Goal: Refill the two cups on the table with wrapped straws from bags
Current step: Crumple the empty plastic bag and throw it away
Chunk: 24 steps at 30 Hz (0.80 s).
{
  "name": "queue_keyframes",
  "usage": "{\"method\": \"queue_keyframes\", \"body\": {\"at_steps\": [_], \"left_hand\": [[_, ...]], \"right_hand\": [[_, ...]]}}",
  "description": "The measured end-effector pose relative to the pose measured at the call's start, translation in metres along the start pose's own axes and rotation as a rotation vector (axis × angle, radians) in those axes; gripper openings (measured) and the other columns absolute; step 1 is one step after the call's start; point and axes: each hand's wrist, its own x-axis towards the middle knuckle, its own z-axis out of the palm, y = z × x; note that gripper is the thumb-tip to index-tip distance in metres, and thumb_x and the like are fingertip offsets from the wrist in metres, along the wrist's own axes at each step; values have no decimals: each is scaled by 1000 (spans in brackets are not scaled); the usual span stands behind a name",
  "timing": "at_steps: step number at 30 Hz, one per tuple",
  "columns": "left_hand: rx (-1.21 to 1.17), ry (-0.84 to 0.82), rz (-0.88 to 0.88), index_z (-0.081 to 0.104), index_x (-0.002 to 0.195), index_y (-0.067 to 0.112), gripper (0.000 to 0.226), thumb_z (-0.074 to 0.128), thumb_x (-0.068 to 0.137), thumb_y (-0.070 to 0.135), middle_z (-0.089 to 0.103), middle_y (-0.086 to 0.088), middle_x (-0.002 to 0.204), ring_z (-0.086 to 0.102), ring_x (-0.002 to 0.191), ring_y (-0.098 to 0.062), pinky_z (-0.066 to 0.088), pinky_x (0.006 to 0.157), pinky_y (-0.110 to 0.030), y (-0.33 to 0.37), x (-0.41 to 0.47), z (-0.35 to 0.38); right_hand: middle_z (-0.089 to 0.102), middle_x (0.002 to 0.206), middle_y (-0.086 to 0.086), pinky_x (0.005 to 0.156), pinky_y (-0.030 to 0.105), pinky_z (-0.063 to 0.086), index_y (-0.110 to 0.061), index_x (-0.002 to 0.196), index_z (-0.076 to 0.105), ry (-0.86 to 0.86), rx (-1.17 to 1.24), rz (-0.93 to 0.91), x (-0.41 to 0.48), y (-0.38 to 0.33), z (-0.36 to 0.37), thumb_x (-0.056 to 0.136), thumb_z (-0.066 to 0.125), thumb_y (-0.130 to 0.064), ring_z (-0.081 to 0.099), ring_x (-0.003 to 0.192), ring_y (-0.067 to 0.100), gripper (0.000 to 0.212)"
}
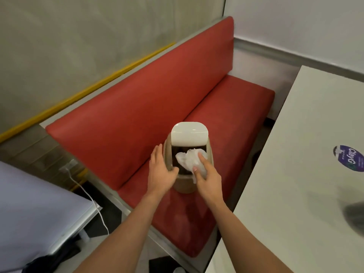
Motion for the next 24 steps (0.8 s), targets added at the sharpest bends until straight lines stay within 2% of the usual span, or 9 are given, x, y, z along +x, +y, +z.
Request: {"method": "queue_keyframes", "body": {"at_steps": [3, 5, 8, 11, 13, 16, 18, 21, 24], "left_hand": [[72, -172, 95, 1, 164, 13, 130, 87, 72, 43, 2, -6, 173, 1, 160, -18, 19, 128, -41, -24, 14, 15], [46, -200, 118, 2, 165, 13, 141, 89, 64, 58, 3, -7, 173, 6, 159, -17, 22, 126, -37, -33, 18, 24], [78, -157, 144, 9, 165, 13, 130, 88, 70, 54, 12, -7, 172, 18, 157, -17, 30, 118, -31, -44, 22, 33], [60, -123, 164, 16, 163, 10, 117, 88, 76, 38, 17, -10, 171, 20, 156, -20, 28, 120, -30, -48, 23, 34], [69, -115, 166, 17, 163, 9, 113, 88, 78, 30, 19, -10, 170, 21, 156, -19, 27, 121, -28, -50, 22, 36], [80, -111, 169, 17, 163, 9, 110, 87, 79, 24, 21, -12, 170, 21, 157, -23, 26, 124, -34, -50, 18, 35], [90, -120, 156, 17, 163, 10, 116, 89, 75, 32, 22, -12, 168, 22, 156, -25, 25, 123, -32, -48, 17, 32], [89, -126, 130, 20, 163, 12, 118, 91, 72, 38, 27, -13, 165, 27, 152, -27, 31, 123, -41, -40, 14, 29], [142, -75, 153, 25, 161, 17, 94, 80, 85, 26, 31, -9, 161, 30, 149, -28, 36, 120, -48, -28, 1, 24]], "right_hand": [[55, 152, 4, 114, 45, 43, -28, 155, 46, -49, -127, -6, 18, 10, 9, 105, 58, -29, 53, 137, 25, 51], [53, 153, 5, 113, 43, 43, -24, 156, 44, -51, -161, 3, 26, 14, 15, 105, 57, -28, 52, 137, 26, 53], [53, 148, 4, 106, 41, 47, -24, 149, 43, 3, -160, 68, 37, 14, 26, 103, 60, -29, 54, 131, 26, 49], [53, 144, 5, 103, 35, 44, -18, 140, 47, 33, -157, 77, 46, 8, 37, 102, 62, -27, 54, 130, 26, 42], [45, 154, 10, 112, 39, 39, -17, 148, 44, -71, -215, 84, 53, 5, 44, 105, 57, -31, 47, 140, 31, 47], [28, 168, 15, 121, 46, 30, -23, 157, 38, -232, -386, 65, 57, -1, 46, 107, 50, -33, 35, 150, 38, 53], [36, 165, 13, 119, 45, 33, -23, 152, 49, -200, -391, 38, 53, -6, 35, 107, 49, -28, 39, 149, 35, 46], [61, 146, 4, 108, 40, 44, -23, 140, 63, -113, -369, 31, 36, -8, 8, 107, 50, -28, 55, 134, 29, 36], [69, 134, 0, 102, 41, 52, -25, 133, 67, -36, -362, -70, 13, 3, -17, 105, 53, -31, 63, 123, 28, 32]]}}
